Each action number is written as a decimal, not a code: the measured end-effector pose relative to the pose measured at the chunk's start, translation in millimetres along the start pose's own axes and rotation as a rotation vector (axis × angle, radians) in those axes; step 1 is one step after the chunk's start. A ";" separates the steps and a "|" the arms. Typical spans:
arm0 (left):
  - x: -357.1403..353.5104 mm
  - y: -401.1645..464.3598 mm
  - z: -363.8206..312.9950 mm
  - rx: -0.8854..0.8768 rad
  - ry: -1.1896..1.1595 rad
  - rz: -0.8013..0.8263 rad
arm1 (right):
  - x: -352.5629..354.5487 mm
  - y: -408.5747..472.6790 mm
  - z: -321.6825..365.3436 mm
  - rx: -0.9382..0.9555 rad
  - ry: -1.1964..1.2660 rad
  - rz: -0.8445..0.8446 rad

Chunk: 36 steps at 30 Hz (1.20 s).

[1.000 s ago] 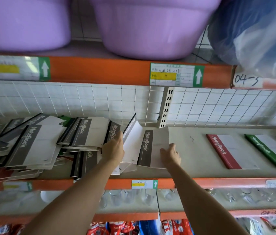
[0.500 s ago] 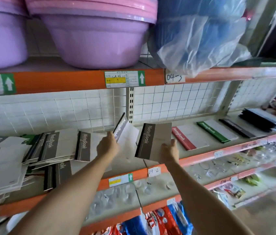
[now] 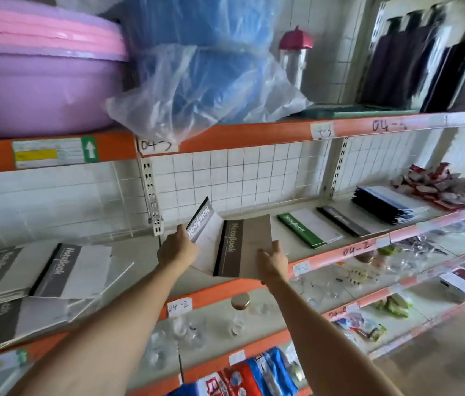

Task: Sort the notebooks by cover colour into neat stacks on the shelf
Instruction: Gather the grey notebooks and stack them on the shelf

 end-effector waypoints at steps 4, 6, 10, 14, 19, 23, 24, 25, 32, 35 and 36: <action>-30.1 -17.7 -56.0 0.021 0.026 -0.001 | 57.8 33.9 -26.7 0.026 -0.020 0.013; -43.1 -25.6 -81.9 0.040 0.016 -0.002 | 80.3 50.1 -37.6 0.050 0.004 -0.018; -65.8 -39.3 -126.7 0.045 -0.027 -0.011 | 115.5 80.6 -64.6 0.011 0.036 -0.027; -82.0 -45.9 -161.0 0.049 -0.027 -0.010 | 138.1 101.5 -81.1 -0.006 0.070 -0.008; -110.8 -37.2 -202.3 0.036 0.006 -0.012 | 159.3 131.7 -100.2 -0.002 0.083 -0.017; -143.8 -20.2 -249.7 -0.010 0.019 0.011 | 183.2 175.9 -127.8 -0.010 0.022 -0.050; -153.8 -15.3 -263.0 -0.020 0.010 0.018 | 191.3 187.5 -129.5 -0.010 0.012 -0.063; -163.4 -10.8 -275.9 -0.022 0.002 0.027 | 198.9 199.9 -132.1 -0.010 -0.004 -0.067; -222.0 32.5 -340.1 0.048 0.009 0.066 | 242.1 289.0 -148.6 0.024 -0.220 -0.012; -239.3 51.7 -355.0 0.094 0.010 0.052 | 265.6 328.1 -158.3 0.034 -0.354 0.011; -243.7 56.4 -359.1 0.103 0.011 0.050 | 271.4 340.5 -161.9 0.048 -0.385 0.019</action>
Point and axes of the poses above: each hand's wrist, its own y-axis towards the middle knuckle, its own x-axis out of the back of the hand, z = x × y, the point moved 2 cm from there along y, towards the middle knuckle, and after that the axes turned 8 degrees about x, right-handed, at the moved point
